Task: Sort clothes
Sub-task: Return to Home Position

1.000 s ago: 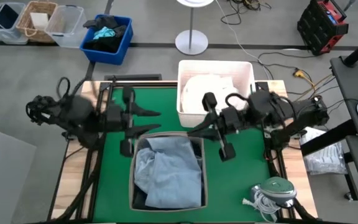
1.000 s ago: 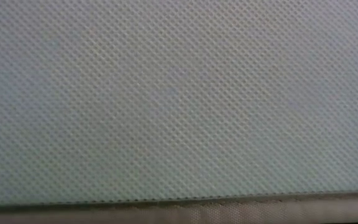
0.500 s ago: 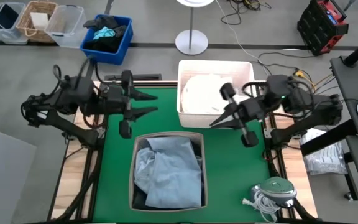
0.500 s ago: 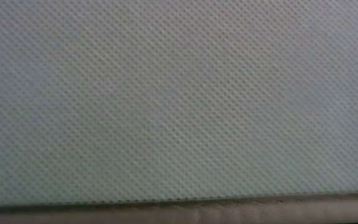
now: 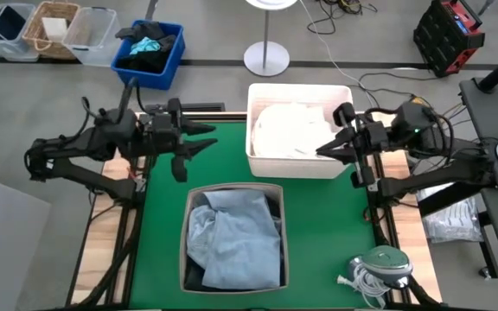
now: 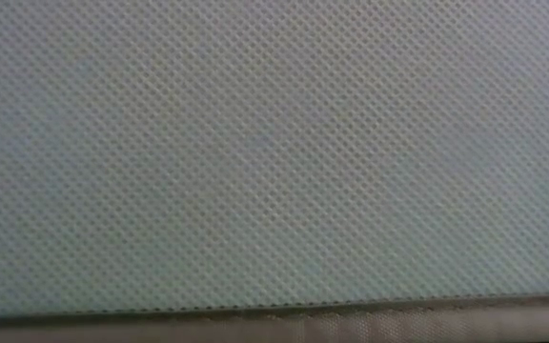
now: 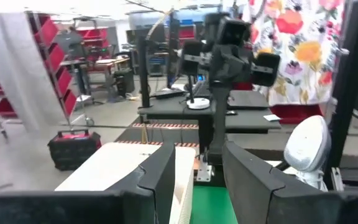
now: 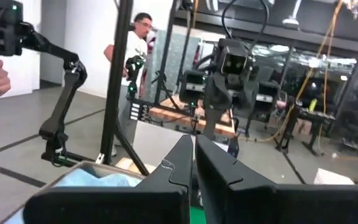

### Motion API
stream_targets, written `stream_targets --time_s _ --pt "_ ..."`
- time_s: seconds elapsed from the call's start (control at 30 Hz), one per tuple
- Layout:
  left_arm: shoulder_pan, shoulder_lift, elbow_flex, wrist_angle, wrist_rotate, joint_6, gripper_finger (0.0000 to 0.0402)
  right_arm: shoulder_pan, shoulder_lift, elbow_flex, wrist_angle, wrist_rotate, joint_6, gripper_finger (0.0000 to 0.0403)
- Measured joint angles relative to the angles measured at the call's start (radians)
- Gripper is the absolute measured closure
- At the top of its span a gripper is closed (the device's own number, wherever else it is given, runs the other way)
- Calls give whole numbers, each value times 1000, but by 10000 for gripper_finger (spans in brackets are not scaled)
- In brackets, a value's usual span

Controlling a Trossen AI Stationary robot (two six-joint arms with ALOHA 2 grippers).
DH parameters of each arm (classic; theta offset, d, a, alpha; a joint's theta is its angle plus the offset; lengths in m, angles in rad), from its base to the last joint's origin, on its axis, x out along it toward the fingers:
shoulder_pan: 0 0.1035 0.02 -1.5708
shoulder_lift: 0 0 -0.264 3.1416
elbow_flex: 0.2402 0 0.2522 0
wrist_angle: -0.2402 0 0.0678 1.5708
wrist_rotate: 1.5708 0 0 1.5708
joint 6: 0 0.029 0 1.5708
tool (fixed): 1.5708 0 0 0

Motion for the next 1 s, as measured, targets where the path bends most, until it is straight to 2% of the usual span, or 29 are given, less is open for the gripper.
stream_targets --time_s 0.27,0.4,0.47,0.6,0.67,0.77,0.8,0.93,1.0 --pt "44 -211 -231 52 -24 -45 287 -60 -145 -219 88 0 40 390" --pt "49 -308 -341 49 -110 -55 287 -68 -218 -329 107 61 73 390" --pt "49 -340 -385 51 -132 -91 287 -68 -247 -369 112 112 114 390" --pt "49 -362 -432 51 -129 -168 287 -68 -273 -395 140 116 260 390" --pt "49 -361 -443 67 -67 -257 287 -68 -273 -396 154 72 252 390" --pt "54 -360 -469 87 156 -151 287 -73 -281 -406 147 -10 164 390" --pt "60 -362 -482 96 183 -139 287 -78 -291 -415 141 -12 142 390" --pt "84 -416 -560 127 170 -135 287 -86 -335 -476 140 -11 118 390" --pt "86 -456 -610 163 201 -118 287 -86 -352 -512 147 -18 114 390"
